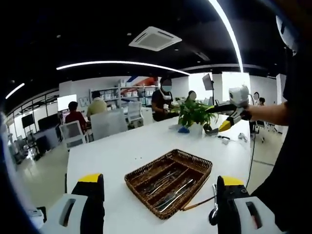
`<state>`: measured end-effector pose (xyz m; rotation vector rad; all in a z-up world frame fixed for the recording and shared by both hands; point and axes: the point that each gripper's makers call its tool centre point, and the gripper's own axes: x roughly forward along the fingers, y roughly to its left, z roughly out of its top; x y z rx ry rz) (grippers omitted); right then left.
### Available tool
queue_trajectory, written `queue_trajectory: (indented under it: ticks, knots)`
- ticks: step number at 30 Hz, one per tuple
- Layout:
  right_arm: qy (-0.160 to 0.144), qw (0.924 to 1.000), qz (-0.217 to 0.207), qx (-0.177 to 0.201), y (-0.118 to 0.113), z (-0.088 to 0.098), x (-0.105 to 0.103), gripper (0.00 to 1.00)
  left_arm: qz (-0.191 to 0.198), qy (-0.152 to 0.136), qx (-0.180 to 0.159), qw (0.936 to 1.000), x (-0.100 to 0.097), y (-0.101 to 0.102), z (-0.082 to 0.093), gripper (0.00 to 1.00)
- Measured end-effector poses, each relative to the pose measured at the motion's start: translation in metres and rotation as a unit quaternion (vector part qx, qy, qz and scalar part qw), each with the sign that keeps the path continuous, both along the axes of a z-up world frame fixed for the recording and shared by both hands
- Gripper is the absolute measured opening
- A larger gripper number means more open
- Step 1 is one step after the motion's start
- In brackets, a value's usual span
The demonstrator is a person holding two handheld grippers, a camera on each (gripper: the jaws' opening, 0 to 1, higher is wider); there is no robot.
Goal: Arrange the knives, forks, and spoons in their matching storage slots by inserting each utensil handle-first until every utensil is classified and aligned in the correct compartment
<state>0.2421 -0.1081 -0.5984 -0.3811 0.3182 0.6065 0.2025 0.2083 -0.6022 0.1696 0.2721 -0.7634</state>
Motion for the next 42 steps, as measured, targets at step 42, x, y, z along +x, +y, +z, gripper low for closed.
queue_trajectory:
  ticks: [42]
  knots:
    - [0.078, 0.9956, -0.012, 0.05, -0.053, -0.024, -0.043, 0.99, 0.006, 0.017, 0.071, 0.9973, -0.018, -0.072, -0.001, 1.0]
